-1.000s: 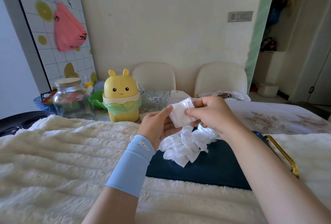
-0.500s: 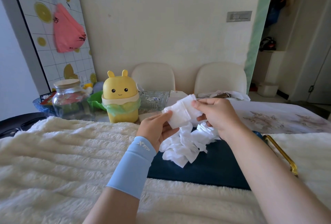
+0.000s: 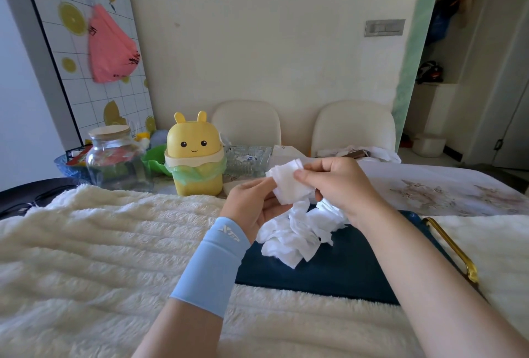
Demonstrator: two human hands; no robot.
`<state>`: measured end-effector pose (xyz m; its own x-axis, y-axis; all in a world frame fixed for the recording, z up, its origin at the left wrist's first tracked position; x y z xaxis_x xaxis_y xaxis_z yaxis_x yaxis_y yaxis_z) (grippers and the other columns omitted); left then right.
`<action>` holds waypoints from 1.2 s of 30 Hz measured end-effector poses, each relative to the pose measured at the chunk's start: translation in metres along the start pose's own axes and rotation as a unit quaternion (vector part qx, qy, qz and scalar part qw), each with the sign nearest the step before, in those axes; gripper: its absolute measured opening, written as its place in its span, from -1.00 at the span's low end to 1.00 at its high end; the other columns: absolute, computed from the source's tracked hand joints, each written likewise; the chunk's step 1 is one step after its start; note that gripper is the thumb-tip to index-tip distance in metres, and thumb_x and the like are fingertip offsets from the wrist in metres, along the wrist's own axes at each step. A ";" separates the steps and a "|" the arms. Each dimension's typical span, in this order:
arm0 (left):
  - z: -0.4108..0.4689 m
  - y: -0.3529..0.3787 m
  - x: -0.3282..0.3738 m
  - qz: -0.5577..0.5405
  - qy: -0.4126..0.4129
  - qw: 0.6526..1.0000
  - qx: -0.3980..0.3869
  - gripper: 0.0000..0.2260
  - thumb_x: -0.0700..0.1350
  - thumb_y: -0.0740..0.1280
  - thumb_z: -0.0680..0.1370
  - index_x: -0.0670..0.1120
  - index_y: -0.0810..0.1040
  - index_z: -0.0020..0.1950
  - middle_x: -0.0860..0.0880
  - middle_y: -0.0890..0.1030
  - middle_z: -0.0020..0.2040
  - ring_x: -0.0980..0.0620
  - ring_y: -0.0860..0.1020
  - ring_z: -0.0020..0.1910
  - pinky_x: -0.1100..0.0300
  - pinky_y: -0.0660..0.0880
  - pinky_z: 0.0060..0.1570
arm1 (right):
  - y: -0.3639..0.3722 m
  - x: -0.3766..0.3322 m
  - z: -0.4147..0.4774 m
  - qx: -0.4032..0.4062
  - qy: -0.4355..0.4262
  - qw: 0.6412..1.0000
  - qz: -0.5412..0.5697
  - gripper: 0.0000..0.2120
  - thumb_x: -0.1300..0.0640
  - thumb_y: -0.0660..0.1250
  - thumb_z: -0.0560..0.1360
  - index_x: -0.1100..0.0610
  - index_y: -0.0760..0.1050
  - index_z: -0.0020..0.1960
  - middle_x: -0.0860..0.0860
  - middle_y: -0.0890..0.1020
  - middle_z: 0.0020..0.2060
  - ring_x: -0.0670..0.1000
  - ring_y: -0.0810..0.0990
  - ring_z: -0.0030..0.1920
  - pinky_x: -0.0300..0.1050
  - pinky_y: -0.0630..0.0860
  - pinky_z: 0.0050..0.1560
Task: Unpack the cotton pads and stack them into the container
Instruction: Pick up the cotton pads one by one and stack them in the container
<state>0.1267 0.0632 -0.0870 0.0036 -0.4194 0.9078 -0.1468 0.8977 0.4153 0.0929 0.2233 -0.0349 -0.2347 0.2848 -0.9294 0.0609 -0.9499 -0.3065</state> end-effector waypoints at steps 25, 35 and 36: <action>0.009 -0.015 -0.006 0.096 -0.002 0.994 0.042 -0.90 -0.27 0.42 0.53 -0.20 0.60 0.04 -0.17 0.68 0.04 -0.10 0.68 0.00 0.09 0.67 -0.07 | 0.001 0.037 -0.009 -0.240 0.055 0.864 -0.440 -0.46 -0.20 0.62 0.24 -0.08 0.62 0.16 -0.13 0.66 0.00 -0.07 0.64 -0.02 -0.07 0.59 0.11; 0.010 -0.022 -0.001 0.164 0.048 0.980 0.099 -0.93 -0.23 0.44 0.53 -0.07 0.61 -0.08 -0.08 0.68 -0.04 -0.07 0.69 -0.08 0.01 0.64 0.04 | -0.026 0.028 0.009 -0.130 0.012 0.954 -0.269 -0.73 0.26 0.30 0.55 -0.08 0.66 -0.06 0.00 0.71 -0.18 -0.05 0.61 -0.22 -0.22 0.50 -0.27; 0.011 -0.024 0.000 0.167 0.055 0.979 0.106 -0.93 -0.23 0.44 0.53 -0.07 0.61 -0.09 -0.09 0.68 -0.03 -0.09 0.69 -0.06 -0.01 0.63 0.05 | -0.026 0.024 0.009 -0.120 0.005 0.965 -0.235 -0.72 0.27 0.28 0.55 -0.06 0.66 -0.06 0.01 0.71 -0.16 -0.04 0.59 -0.21 -0.17 0.54 -0.19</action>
<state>0.1197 0.0406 -0.0972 0.0257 -0.0790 0.9965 -0.3599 0.9293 0.0830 0.0765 0.2533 -0.0476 -0.2812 0.6787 -0.6784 0.1744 -0.6591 -0.7316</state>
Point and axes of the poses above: each hand's wrist, its own z-axis towards the middle knuckle, its own y-axis out of the palm, x = y × z, the point moved 8 cm from there along z, towards the middle knuckle
